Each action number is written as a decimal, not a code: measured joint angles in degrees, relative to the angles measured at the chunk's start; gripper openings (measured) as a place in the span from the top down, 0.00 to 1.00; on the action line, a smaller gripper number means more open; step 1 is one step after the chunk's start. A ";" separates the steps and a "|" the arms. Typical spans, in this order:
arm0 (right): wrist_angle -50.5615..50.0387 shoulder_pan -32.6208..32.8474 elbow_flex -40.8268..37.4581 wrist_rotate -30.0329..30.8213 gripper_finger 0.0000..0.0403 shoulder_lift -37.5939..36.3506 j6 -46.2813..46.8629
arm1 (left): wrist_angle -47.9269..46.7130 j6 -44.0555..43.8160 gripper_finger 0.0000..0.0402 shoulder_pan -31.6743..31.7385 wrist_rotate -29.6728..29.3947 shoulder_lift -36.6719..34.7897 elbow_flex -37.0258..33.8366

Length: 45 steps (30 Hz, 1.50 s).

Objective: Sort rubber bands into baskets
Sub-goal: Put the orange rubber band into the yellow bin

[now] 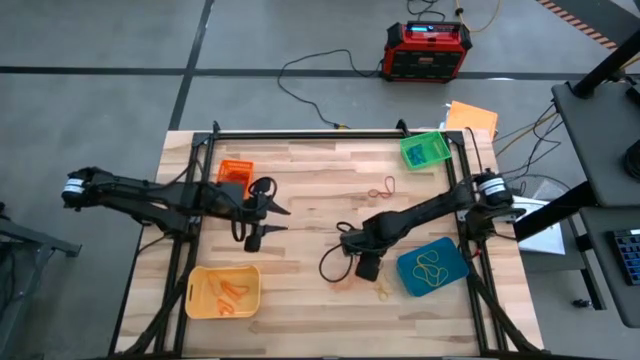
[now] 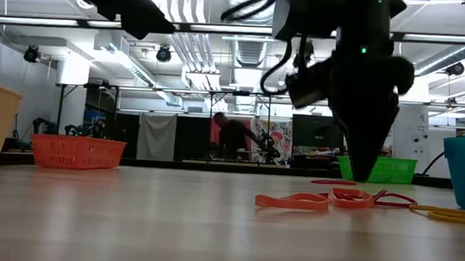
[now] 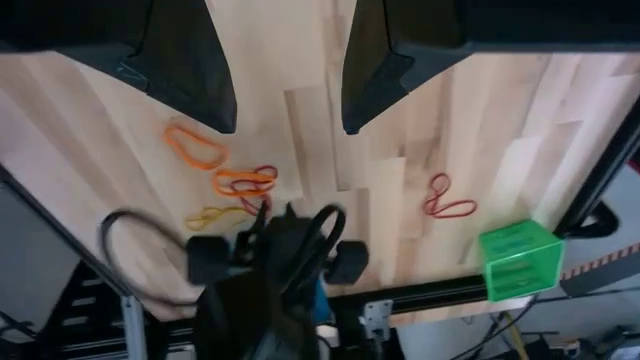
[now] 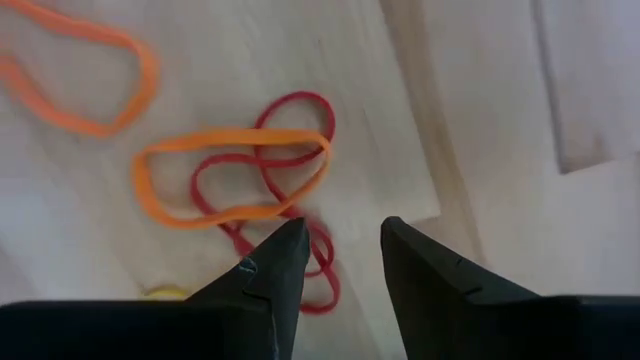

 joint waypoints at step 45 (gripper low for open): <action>6.41 1.69 -0.46 2.72 0.98 2.21 -2.37 | -1.74 -2.88 0.58 -4.40 -1.27 0.35 0.00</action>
